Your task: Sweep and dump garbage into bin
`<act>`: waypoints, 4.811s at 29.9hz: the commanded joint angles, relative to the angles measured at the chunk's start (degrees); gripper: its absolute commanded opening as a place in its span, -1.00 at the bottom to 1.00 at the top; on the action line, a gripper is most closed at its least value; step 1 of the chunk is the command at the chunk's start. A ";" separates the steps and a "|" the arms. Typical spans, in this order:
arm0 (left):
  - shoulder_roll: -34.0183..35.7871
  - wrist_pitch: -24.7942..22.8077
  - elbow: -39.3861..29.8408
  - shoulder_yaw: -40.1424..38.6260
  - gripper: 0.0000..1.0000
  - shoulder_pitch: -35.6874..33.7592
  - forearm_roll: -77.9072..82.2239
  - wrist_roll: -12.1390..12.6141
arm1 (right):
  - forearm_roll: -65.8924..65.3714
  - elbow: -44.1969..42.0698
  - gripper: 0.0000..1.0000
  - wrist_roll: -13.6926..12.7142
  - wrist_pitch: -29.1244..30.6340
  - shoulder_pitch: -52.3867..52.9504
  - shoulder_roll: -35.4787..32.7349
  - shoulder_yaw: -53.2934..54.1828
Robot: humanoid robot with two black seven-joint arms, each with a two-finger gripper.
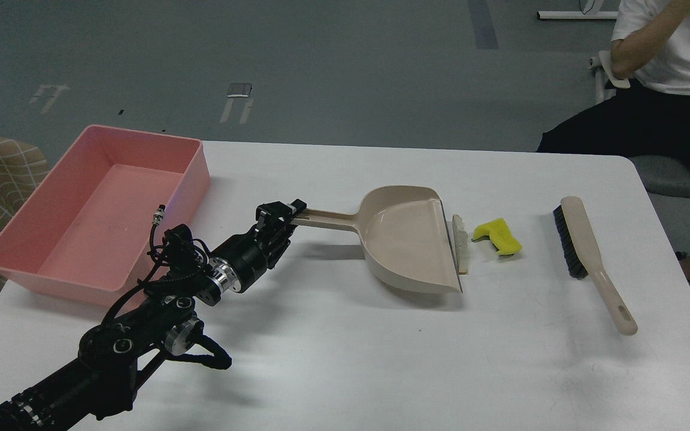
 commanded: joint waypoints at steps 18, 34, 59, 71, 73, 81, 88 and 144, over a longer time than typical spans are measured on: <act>2.54 0.02 -0.32 -0.01 -1.00 -0.75 1.58 -1.20 | -33.60 21.33 1.00 0.29 1.76 -1.28 -20.32 -32.36; 2.19 0.11 -0.23 -0.01 -1.00 -0.75 1.58 -1.99 | -62.17 30.84 1.00 -1.20 -10.89 -13.67 -18.66 -37.12; 1.84 0.11 0.47 0.78 -1.00 0.21 1.49 -2.25 | -62.34 34.09 -0.02 -1.90 -10.72 -19.92 -16.81 -37.21; 1.66 1.25 0.56 0.96 -1.00 0.13 1.49 -3.04 | -62.34 33.92 -0.47 -2.43 -10.72 -20.01 -15.93 -38.44; 1.66 1.25 0.56 0.96 -1.00 0.13 1.49 -3.04 | -62.34 34.00 -0.54 -2.43 -10.72 -20.01 -15.41 -38.52; 1.75 1.25 0.56 0.96 -1.00 -0.23 1.49 -3.04 | -61.99 35.76 -0.98 -2.08 -11.16 -19.21 -13.56 -37.38; 1.75 1.34 0.56 1.05 -1.00 0.13 1.58 -2.87 | -61.90 37.61 -0.99 -2.08 -10.02 -19.31 -12.16 -39.66; 31.27 1.69 -17.37 -27.15 -0.94 13.03 -18.10 -5.85 | -49.86 35.76 -0.99 -6.39 1.76 -22.99 -6.26 -15.32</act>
